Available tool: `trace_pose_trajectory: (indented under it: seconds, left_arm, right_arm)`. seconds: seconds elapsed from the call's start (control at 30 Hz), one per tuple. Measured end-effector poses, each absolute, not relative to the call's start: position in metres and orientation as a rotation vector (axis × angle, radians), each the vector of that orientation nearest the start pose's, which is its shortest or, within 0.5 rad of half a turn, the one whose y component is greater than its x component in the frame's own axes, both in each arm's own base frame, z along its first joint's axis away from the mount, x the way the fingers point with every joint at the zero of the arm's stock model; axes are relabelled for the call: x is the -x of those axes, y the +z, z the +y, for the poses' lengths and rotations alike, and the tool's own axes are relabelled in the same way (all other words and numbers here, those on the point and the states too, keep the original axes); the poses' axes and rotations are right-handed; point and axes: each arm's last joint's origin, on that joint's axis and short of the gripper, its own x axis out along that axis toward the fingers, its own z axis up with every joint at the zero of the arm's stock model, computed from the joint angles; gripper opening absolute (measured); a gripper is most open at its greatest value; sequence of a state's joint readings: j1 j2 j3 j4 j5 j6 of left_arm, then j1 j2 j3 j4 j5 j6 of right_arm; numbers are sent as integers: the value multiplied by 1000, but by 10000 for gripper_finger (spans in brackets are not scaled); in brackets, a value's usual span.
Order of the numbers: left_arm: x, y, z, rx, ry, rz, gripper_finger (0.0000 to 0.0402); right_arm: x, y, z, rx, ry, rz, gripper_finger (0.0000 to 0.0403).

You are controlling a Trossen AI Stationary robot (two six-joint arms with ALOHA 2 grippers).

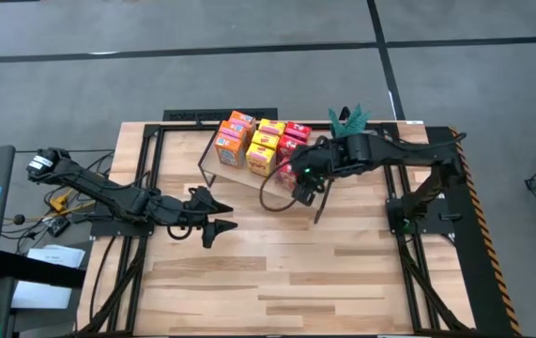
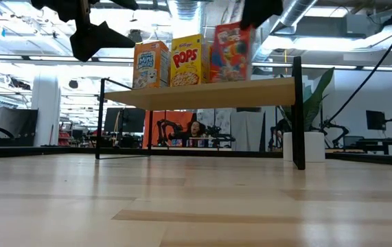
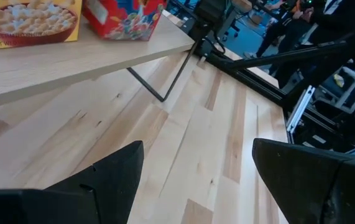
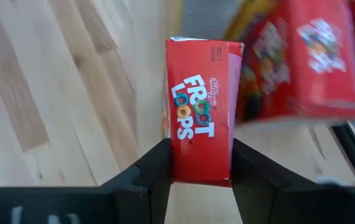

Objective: Stack cereal on shelf
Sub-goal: Put the red cereal box aligned with the other red cereal box on the shelf

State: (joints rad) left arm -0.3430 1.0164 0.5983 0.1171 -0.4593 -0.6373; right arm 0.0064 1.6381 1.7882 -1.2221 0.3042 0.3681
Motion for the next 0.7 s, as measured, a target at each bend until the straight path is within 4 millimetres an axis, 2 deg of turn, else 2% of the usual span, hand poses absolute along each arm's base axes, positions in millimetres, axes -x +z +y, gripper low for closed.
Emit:
trace_pose_trajectory:
  seconds: [0.5,0.7]
  left_arm:
    - [-210,255,-61,514,199,232,293]
    - [-210,255,-61,514,200,231,293]
  right_arm:
    - [-322,377,-8,-110,-440,986,163]
    - [-324,378,-8,-105,-434,970,175]
